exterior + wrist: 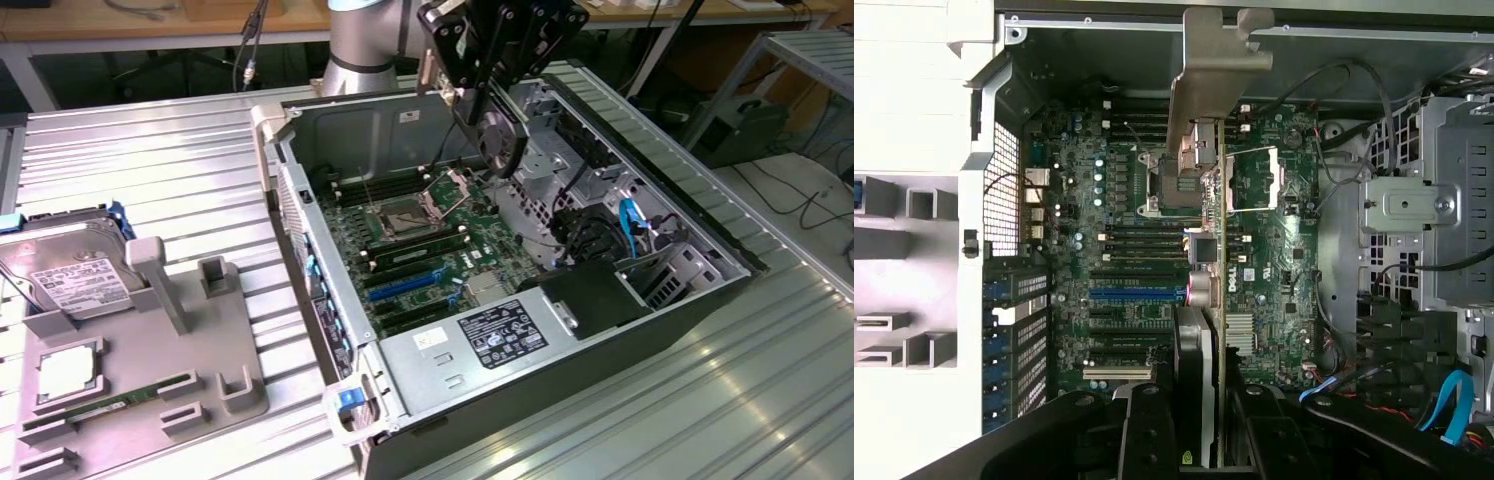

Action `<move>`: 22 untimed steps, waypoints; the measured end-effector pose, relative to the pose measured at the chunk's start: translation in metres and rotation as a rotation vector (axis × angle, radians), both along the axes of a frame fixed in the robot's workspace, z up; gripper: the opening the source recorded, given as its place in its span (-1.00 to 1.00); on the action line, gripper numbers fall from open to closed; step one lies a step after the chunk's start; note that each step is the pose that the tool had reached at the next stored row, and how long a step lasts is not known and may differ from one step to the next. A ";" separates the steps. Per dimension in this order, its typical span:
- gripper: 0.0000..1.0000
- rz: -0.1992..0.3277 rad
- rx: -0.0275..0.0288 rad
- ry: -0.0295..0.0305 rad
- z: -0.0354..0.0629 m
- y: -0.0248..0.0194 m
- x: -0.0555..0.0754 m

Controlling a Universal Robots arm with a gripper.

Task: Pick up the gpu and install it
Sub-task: 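Insert the gpu into the slot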

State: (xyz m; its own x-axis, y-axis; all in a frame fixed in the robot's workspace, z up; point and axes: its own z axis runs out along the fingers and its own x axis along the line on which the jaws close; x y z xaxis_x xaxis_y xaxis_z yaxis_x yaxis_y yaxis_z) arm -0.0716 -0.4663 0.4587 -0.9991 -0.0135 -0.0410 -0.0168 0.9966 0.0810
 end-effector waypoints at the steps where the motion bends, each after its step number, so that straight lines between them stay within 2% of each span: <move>1: -0.44 0.019 -0.0001 0.0000 0.0000 0.0000 0.000; 3: -0.44 0.060 -0.0001 0.0001 0.0000 0.0000 0.000; 10: -0.44 0.136 0.0000 0.0000 0.0000 0.0000 0.000; 13: -0.44 0.206 0.0001 0.0000 0.0000 0.0000 0.000; 22: -0.44 0.289 0.0001 0.0001 0.0001 0.0000 0.000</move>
State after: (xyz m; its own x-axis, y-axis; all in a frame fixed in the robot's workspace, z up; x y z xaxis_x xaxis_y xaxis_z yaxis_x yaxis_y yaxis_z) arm -0.0715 -0.4663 0.4588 -0.9537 -0.2979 -0.0410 -0.3003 0.9504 0.0812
